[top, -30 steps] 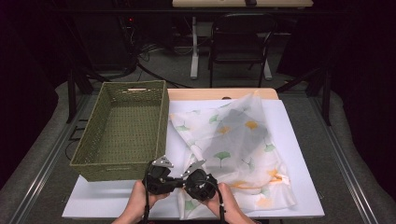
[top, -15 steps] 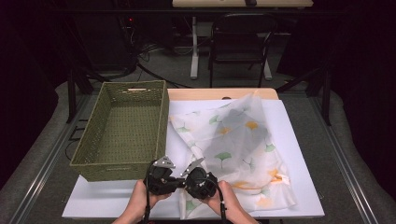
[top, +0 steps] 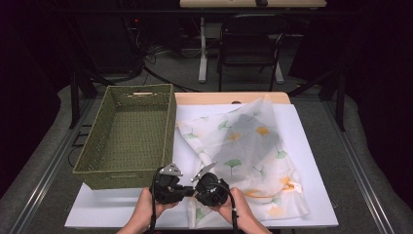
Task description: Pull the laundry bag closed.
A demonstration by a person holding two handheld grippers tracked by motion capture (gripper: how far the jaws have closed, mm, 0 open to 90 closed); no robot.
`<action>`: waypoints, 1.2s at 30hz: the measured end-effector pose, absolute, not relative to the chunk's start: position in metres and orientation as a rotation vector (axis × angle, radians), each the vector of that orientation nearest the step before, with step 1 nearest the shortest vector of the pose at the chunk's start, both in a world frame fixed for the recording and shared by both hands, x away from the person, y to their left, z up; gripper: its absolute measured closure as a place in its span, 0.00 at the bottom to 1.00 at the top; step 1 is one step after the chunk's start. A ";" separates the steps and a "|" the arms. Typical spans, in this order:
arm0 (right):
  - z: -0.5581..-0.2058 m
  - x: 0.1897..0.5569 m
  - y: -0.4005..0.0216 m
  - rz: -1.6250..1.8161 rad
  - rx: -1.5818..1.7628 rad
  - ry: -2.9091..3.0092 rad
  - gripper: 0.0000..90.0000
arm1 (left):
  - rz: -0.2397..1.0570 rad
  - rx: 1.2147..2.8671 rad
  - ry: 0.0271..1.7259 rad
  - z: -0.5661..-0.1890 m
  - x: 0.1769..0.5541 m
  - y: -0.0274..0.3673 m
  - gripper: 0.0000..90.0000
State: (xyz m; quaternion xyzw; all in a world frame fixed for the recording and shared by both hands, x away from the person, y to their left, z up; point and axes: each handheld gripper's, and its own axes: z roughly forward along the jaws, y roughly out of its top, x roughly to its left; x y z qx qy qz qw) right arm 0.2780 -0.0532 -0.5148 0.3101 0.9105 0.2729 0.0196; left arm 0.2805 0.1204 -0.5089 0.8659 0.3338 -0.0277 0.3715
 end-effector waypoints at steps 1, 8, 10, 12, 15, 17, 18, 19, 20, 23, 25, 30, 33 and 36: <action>-0.515 0.278 -0.054 0.831 0.975 2.815 1.00 | -0.069 2.218 0.857 -0.509 0.280 0.121 0.98; -0.517 0.282 -0.058 0.826 1.001 2.804 1.00 | -0.065 2.216 0.862 -0.509 0.281 0.122 0.98; -0.517 0.282 -0.059 0.817 1.007 2.800 1.00 | -0.071 2.216 0.859 -0.509 0.281 0.123 0.98; -0.518 0.283 -0.060 0.810 1.008 2.800 1.00 | -0.069 2.218 0.858 -0.508 0.282 0.124 0.98; -0.519 0.285 -0.062 0.819 1.028 2.796 1.00 | -0.064 2.212 0.867 -0.509 0.282 0.124 0.98; -0.518 0.285 -0.063 0.816 1.030 2.793 1.00 | -0.063 2.213 0.867 -0.509 0.282 0.124 0.98; -0.518 0.285 -0.063 0.815 1.032 2.794 1.00 | -0.064 2.214 0.866 -0.509 0.282 0.124 0.98; -0.519 0.285 -0.063 0.814 1.030 2.794 1.00 | -0.070 2.217 0.861 -0.509 0.282 0.124 0.98; -0.519 0.285 -0.063 0.814 1.030 2.794 1.00 | -0.070 2.217 0.861 -0.509 0.282 0.124 0.98; -0.520 0.287 -0.065 0.800 1.044 2.787 1.00 | -0.060 2.214 0.870 -0.509 0.282 0.124 0.98; -0.521 0.288 -0.067 0.794 1.045 2.784 1.00 | -0.058 2.215 0.870 -0.509 0.282 0.125 0.98; -0.521 0.290 -0.069 0.793 1.052 2.777 1.00 | -0.062 2.220 0.864 -0.509 0.283 0.126 0.98; -0.522 0.291 -0.071 0.779 1.073 2.774 1.00 | -0.060 2.217 0.869 -0.509 0.283 0.126 0.98; -0.523 0.292 -0.073 0.772 1.081 2.767 1.00 | -0.056 2.217 0.871 -0.508 0.284 0.128 0.98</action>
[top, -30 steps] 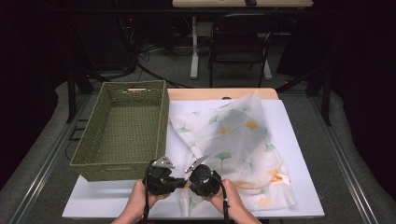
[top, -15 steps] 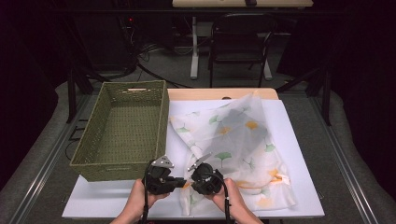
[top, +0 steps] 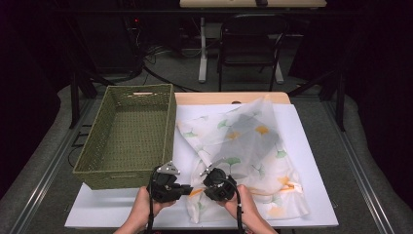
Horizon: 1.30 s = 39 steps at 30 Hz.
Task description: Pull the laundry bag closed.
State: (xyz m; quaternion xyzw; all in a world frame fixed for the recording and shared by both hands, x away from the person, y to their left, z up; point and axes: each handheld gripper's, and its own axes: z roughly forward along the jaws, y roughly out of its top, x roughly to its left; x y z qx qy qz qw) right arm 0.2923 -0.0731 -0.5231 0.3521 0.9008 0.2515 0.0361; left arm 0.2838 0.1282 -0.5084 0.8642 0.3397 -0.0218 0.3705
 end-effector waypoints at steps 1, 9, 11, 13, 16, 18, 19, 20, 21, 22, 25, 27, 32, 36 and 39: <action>-0.523 0.293 -0.074 0.771 1.090 2.764 1.00 | -0.052 2.219 0.872 -0.508 0.284 0.129 0.98; -0.524 0.296 -0.083 0.755 1.131 2.746 1.00 | -0.049 2.213 0.880 -0.508 0.285 0.131 0.98; -0.524 0.297 -0.084 0.755 1.129 2.748 1.00 | -0.049 2.213 0.880 -0.508 0.285 0.131 0.98; -0.525 0.297 -0.085 0.739 1.141 2.747 1.00 | -0.048 2.209 0.887 -0.508 0.285 0.131 0.98; -0.526 0.298 -0.087 0.744 1.146 2.744 1.00 | -0.048 2.211 0.885 -0.508 0.285 0.131 0.98; -0.526 0.298 -0.087 0.738 1.147 2.741 1.00 | -0.043 2.216 0.884 -0.508 0.285 0.131 0.98; -0.526 0.298 -0.087 0.736 1.149 2.741 1.00 | -0.043 2.213 0.887 -0.509 0.285 0.131 0.98; -0.526 0.299 -0.088 0.739 1.150 2.741 1.00 | -0.042 2.213 0.887 -0.508 0.285 0.131 0.98; -0.526 0.299 -0.089 0.730 1.153 2.740 1.00 | -0.040 2.214 0.888 -0.508 0.285 0.132 0.98; -0.526 0.299 -0.090 0.723 1.155 2.737 1.00 | -0.040 2.212 0.889 -0.508 0.285 0.132 0.98; -0.526 0.300 -0.093 0.730 1.170 2.732 1.00 | -0.037 2.213 0.890 -0.508 0.285 0.132 0.98; -0.526 0.299 -0.093 0.726 1.169 2.728 1.00 | -0.034 2.214 0.888 -0.508 0.284 0.132 0.98; -0.527 0.301 -0.097 0.716 1.181 2.724 1.00 | -0.027 2.218 0.889 -0.508 0.285 0.133 0.98; -0.528 0.303 -0.101 0.713 1.198 2.719 1.00 | -0.025 2.215 0.895 -0.508 0.285 0.134 0.98; -0.528 0.304 -0.105 0.730 1.184 2.734 1.00 | -0.021 2.215 0.896 -0.508 0.285 0.134 0.98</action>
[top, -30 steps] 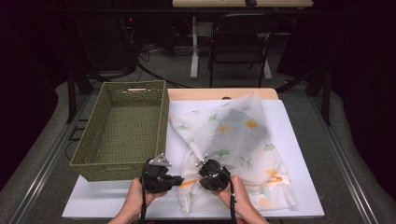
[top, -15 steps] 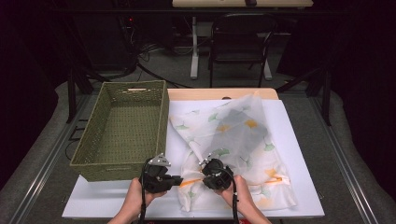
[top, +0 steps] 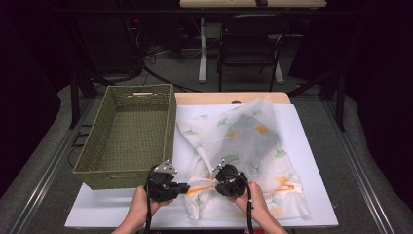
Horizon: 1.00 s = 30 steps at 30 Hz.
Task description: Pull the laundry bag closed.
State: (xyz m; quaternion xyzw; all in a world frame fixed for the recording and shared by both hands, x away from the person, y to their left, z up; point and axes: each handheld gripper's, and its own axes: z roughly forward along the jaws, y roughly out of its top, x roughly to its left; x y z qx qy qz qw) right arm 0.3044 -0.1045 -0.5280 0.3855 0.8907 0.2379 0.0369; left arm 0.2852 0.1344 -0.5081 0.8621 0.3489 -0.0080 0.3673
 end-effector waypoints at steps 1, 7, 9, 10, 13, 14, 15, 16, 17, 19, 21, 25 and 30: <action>-0.528 0.304 -0.105 0.730 1.184 2.734 1.00 | -0.021 2.215 0.896 -0.508 0.285 0.134 0.98; -0.530 0.310 -0.115 0.762 1.189 2.742 1.00 | -0.021 2.214 0.900 -0.508 0.286 0.136 0.98; -0.531 0.312 -0.118 0.771 1.197 2.748 1.00 | -0.020 2.216 0.900 -0.508 0.286 0.137 0.98; -0.532 0.313 -0.120 0.787 1.183 2.756 1.00 | -0.018 2.217 0.901 -0.508 0.287 0.137 0.98; -0.533 0.316 -0.124 0.791 1.172 2.773 1.00 | -0.018 2.220 0.900 -0.508 0.287 0.137 0.98; -0.534 0.318 -0.126 0.802 1.187 2.774 1.00 | -0.019 2.217 0.905 -0.508 0.287 0.137 0.98; -0.534 0.318 -0.126 0.802 1.187 2.774 1.00 | -0.015 2.222 0.899 -0.508 0.287 0.137 0.98; -0.534 0.318 -0.127 0.812 1.190 2.780 1.00 | -0.015 2.221 0.900 -0.508 0.287 0.137 0.98; -0.533 0.319 -0.128 0.811 1.181 2.790 1.00 | -0.017 2.218 0.906 -0.508 0.287 0.137 0.98; -0.532 0.320 -0.128 0.815 1.161 2.799 1.00 | -0.002 2.222 0.897 -0.508 0.288 0.138 0.98; -0.532 0.321 -0.128 0.825 1.149 2.817 1.00 | -0.009 2.212 0.918 -0.509 0.288 0.139 0.98; -0.533 0.322 -0.131 0.828 1.099 2.853 1.00 | -0.009 2.216 0.918 -0.510 0.288 0.139 0.98; -0.534 0.320 -0.140 0.844 1.114 2.829 1.00 | -0.009 2.222 0.913 -0.510 0.289 0.139 0.98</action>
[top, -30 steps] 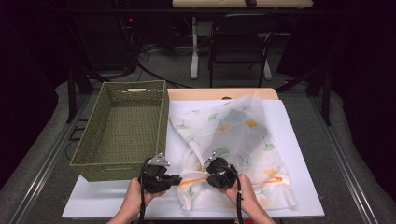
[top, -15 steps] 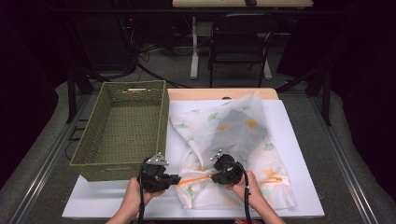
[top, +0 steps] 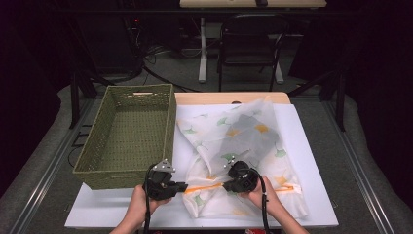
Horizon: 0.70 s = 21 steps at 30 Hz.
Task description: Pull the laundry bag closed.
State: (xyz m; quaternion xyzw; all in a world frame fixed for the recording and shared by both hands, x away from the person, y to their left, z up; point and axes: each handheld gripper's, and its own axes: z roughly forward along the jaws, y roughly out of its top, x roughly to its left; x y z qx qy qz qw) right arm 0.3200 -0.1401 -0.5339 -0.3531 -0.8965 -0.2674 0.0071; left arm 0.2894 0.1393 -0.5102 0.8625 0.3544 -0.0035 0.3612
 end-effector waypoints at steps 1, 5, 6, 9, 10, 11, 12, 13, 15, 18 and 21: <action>-0.534 0.320 -0.140 -0.836 -1.104 -2.804 1.00 | -0.009 2.222 0.913 -0.510 0.289 0.139 0.98; -0.535 0.319 -0.147 -0.830 -1.143 -2.805 1.00 | -0.010 2.219 0.918 -0.510 0.289 0.140 0.98; -0.535 0.319 -0.149 -0.832 -1.142 -2.806 1.00 | -0.008 2.221 0.914 -0.510 0.290 0.140 0.98; -0.534 0.318 -0.152 -0.838 -1.156 -2.802 1.00 | -0.006 2.221 0.915 -0.510 0.290 0.140 0.98; -0.533 0.318 -0.153 -0.839 -1.157 -2.805 1.00 | -0.009 2.217 0.918 -0.510 0.289 0.140 0.98; -0.533 0.317 -0.154 -0.839 -1.159 -2.807 1.00 | -0.005 2.220 0.913 -0.509 0.289 0.140 0.98; -0.533 0.317 -0.155 -0.838 -1.168 -2.806 1.00 | -0.001 2.224 0.906 -0.509 0.290 0.140 0.98; -0.533 0.317 -0.157 -0.835 -1.167 -2.808 1.00 | -0.001 2.224 0.907 -0.509 0.290 0.140 0.98; -0.534 0.317 -0.160 -0.831 -1.181 -2.806 1.00 | -0.005 2.218 0.914 -0.509 0.290 0.140 0.98; -0.533 0.317 -0.164 -0.827 -1.195 -2.804 1.00 | -0.004 2.215 0.913 -0.509 0.290 0.141 0.98; -0.532 0.317 -0.167 -0.826 -1.217 -2.796 1.00 | -0.005 2.215 0.914 -0.509 0.290 0.141 0.98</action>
